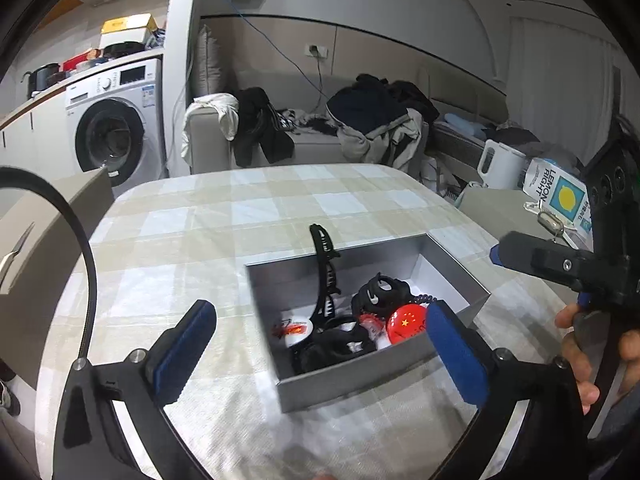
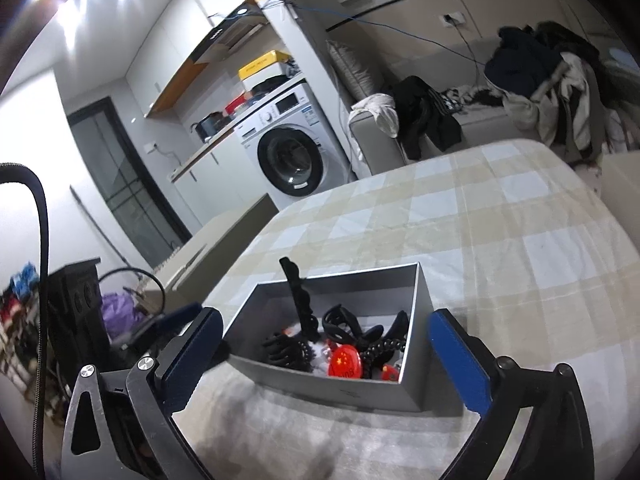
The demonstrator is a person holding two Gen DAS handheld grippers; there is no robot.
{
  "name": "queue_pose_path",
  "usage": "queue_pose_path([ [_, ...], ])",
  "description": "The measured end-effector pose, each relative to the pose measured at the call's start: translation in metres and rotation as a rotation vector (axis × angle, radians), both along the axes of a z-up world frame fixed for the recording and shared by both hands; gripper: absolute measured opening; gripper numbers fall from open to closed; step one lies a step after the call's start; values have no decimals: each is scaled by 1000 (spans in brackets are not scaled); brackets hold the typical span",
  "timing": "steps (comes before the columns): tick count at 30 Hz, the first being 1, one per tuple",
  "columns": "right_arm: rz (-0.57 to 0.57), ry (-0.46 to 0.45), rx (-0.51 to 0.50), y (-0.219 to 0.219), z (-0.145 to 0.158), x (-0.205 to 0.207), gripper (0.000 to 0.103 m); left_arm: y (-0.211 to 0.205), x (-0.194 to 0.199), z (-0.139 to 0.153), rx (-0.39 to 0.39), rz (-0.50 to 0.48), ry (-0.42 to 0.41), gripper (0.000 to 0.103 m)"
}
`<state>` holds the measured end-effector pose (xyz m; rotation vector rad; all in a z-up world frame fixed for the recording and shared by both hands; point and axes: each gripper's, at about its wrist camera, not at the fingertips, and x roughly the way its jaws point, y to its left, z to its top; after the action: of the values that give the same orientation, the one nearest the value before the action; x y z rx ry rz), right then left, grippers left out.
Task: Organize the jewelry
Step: 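Withdraw both open tools from the box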
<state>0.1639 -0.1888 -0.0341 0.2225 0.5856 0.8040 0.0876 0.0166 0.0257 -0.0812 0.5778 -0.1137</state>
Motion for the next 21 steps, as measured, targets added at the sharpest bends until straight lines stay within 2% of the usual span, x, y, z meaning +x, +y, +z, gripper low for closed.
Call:
queue_pose_path([
  [4, 19, -72, -71, 0, 1, -13, 103, 2, -16, -1, 22, 19, -5, 102],
  [8, 20, -109, -118, 0, -6, -24, 103, 3, -32, -5, -15, 34, -18, 102],
  [10, 15, -122, -134, -2, -10, -29, 103, -1, -37, -6, -9, 39, -34, 102],
  [17, -26, -228, -110, -11, -12, -46, 103, -9, -43, -11, 24, 39, -77, 102],
  [21, -33, -251, -82, -15, -11, -45, 103, -11, -44, -13, 65, 42, -107, 102],
])
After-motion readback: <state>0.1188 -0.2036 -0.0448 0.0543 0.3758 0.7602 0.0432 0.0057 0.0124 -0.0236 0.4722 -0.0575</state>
